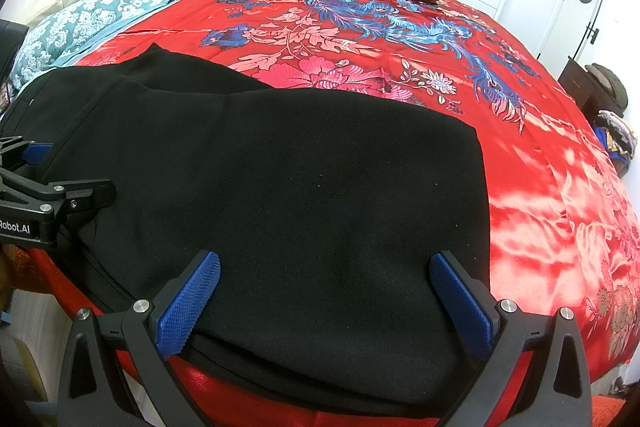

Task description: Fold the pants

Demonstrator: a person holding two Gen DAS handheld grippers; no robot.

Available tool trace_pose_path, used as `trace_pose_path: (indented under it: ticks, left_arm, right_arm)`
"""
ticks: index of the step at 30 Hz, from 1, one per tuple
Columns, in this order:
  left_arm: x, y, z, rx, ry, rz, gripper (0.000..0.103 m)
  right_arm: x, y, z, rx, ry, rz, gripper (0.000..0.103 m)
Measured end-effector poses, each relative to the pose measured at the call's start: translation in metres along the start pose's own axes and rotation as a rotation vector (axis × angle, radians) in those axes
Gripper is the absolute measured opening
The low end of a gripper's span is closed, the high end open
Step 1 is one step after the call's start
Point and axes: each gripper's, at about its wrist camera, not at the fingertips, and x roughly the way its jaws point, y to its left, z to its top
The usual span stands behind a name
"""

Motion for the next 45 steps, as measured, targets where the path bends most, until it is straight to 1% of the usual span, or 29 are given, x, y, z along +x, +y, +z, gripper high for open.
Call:
trace_pose_path:
  ticks: [10, 16, 22, 24, 26, 29, 30, 32, 35, 38, 39, 41, 45]
  left_arm:
    - [0.000, 0.000, 0.001, 0.004, 0.016, -0.004, 0.103]
    - [0.001, 0.003, 0.001, 0.013, 0.022, -0.027, 0.103]
    - [-0.002, 0.005, 0.001, 0.021, 0.024, -0.053, 0.103]
    - [-0.006, 0.011, 0.002, -0.014, 0.020, -0.063, 0.102]
    - [-0.013, 0.019, 0.003, -0.058, -0.004, -0.071, 0.102]
    - [-0.036, 0.044, 0.007, -0.147, -0.079, -0.083, 0.102]
    - [-0.044, 0.052, 0.009, -0.175, -0.105, -0.087, 0.102]
    - [-0.058, 0.067, 0.011, -0.218, -0.150, -0.085, 0.102]
    - [-0.084, 0.098, 0.012, -0.299, -0.222, -0.066, 0.102]
    - [-0.100, 0.128, 0.010, -0.371, -0.256, -0.049, 0.102]
    - [-0.102, 0.136, 0.008, -0.386, -0.256, -0.044, 0.102]
    - [-0.105, 0.155, 0.005, -0.430, -0.248, -0.019, 0.102]
    - [-0.104, 0.178, -0.005, -0.491, -0.226, 0.012, 0.102]
  right_arm:
    - [0.000, 0.001, 0.000, 0.000, -0.001, 0.000, 0.103]
    - [0.000, 0.001, 0.000, 0.000, -0.003, 0.000, 0.103]
    - [-0.004, 0.000, -0.004, 0.015, -0.055, -0.007, 0.103]
    - [-0.005, -0.002, -0.001, 0.012, -0.047, -0.001, 0.103]
    - [-0.007, -0.003, 0.004, 0.014, -0.043, -0.001, 0.103]
    - [-0.014, -0.007, 0.008, 0.049, -0.042, 0.028, 0.103]
    - [-0.022, -0.011, 0.012, 0.072, -0.057, 0.044, 0.103]
    - [-0.037, -0.016, 0.016, 0.094, -0.097, 0.048, 0.103]
    - [-0.064, -0.025, 0.024, 0.102, -0.169, 0.003, 0.103]
    - [-0.089, -0.037, 0.029, 0.080, -0.241, -0.101, 0.103]
    - [-0.095, -0.040, 0.031, 0.065, -0.255, -0.145, 0.103]
    - [-0.104, -0.045, 0.032, 0.056, -0.271, -0.206, 0.103]
    - [-0.109, -0.055, 0.033, 0.075, -0.282, -0.258, 0.103]
